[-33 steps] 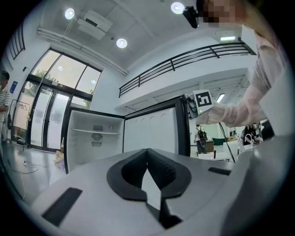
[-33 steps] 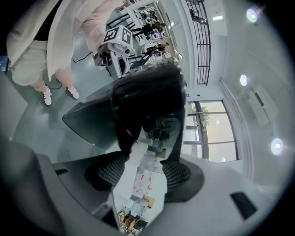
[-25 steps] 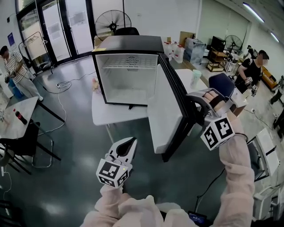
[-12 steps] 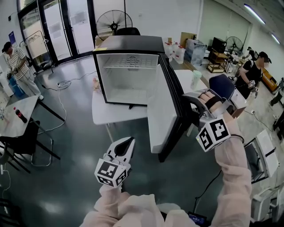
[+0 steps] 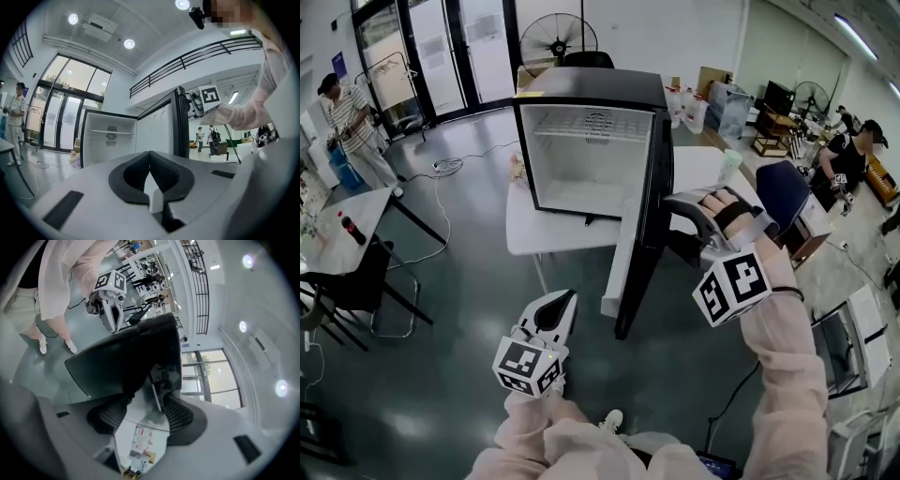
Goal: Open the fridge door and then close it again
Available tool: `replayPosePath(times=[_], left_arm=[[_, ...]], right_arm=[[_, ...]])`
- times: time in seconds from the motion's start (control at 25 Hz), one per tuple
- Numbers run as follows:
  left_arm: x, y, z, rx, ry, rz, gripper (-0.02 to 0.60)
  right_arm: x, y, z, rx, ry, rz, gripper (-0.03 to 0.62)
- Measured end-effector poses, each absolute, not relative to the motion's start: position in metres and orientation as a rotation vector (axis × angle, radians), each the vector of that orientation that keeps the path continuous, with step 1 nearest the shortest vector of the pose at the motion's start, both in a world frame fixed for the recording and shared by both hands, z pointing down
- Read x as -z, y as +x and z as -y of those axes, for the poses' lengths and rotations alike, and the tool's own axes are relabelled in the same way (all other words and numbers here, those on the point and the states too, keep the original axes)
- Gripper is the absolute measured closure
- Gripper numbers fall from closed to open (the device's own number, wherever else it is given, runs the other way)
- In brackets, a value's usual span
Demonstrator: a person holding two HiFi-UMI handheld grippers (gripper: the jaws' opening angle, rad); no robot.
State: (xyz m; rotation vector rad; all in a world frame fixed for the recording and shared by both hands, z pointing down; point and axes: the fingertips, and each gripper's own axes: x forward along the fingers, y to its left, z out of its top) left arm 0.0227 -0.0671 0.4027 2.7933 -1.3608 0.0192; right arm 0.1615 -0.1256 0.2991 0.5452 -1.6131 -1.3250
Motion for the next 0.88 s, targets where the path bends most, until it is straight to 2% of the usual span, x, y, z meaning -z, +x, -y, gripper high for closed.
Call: replayPosePath(times=[0.88], left_arm=[[-0.394,-0.09,0.143,0.0,2.642,1.631,0.571]], right_arm=[[-0.295,0.029,0.194,1.425,0.475,1.633,0.355]])
